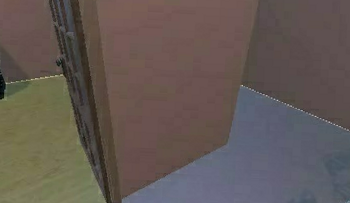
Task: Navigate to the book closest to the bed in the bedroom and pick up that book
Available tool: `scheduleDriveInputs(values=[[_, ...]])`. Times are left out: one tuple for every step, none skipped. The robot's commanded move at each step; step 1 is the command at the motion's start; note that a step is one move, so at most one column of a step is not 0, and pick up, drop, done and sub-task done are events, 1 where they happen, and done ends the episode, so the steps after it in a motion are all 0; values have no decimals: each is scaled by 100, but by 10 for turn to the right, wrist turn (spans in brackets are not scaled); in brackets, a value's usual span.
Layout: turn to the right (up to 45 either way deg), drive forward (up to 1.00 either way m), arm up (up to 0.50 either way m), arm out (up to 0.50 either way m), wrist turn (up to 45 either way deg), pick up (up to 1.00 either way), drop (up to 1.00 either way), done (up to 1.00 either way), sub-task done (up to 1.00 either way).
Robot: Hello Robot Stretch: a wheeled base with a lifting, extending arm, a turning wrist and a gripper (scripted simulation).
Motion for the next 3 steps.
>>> scheduleDriveInputs(values=[[-120, 0, 0, 0, 0, 0, 0, 0, 0], [0, 60, 0, 0, 0, 0, 0, 0, 0], [450, 0, 0, 0, 0, 0, 0, 0, 0]])
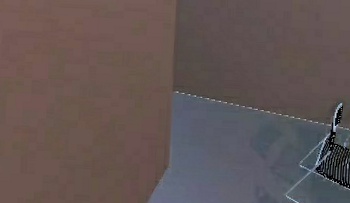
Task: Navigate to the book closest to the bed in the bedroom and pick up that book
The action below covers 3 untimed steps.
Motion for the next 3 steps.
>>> scheduleDriveInputs(values=[[180, 0, 0, 0, 0, 0, 0, 0, 0], [0, 100, 0, 0, 0, 0, 0, 0, 0], [0, 35, 0, 0, 0, 0, 0, 0, 0]])
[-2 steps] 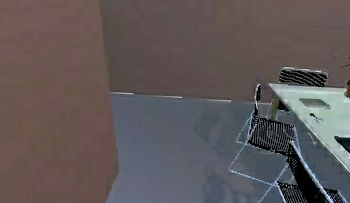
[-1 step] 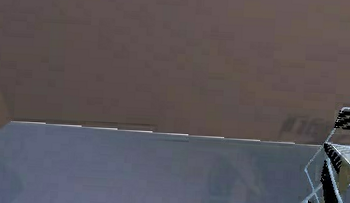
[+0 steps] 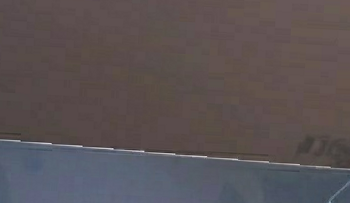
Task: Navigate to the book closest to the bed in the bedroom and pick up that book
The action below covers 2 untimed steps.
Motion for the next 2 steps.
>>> scheduleDriveInputs(values=[[60, 0, 0, 0, 0, 0, 0, 0, 0], [0, 15, 0, 0, 0, 0, 0, 0, 0]])
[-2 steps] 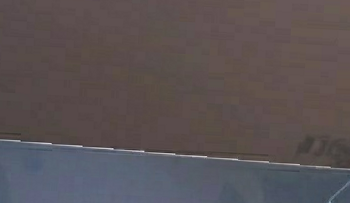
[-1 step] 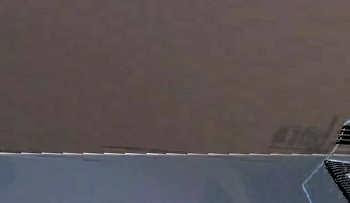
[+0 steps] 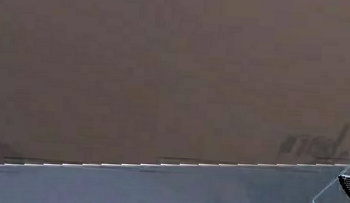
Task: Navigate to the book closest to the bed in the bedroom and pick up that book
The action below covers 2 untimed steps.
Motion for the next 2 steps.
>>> scheduleDriveInputs(values=[[330, 0, 0, 0, 0, 0, 0, 0, 0], [0, 100, 0, 0, 0, 0, 0, 0, 0]])
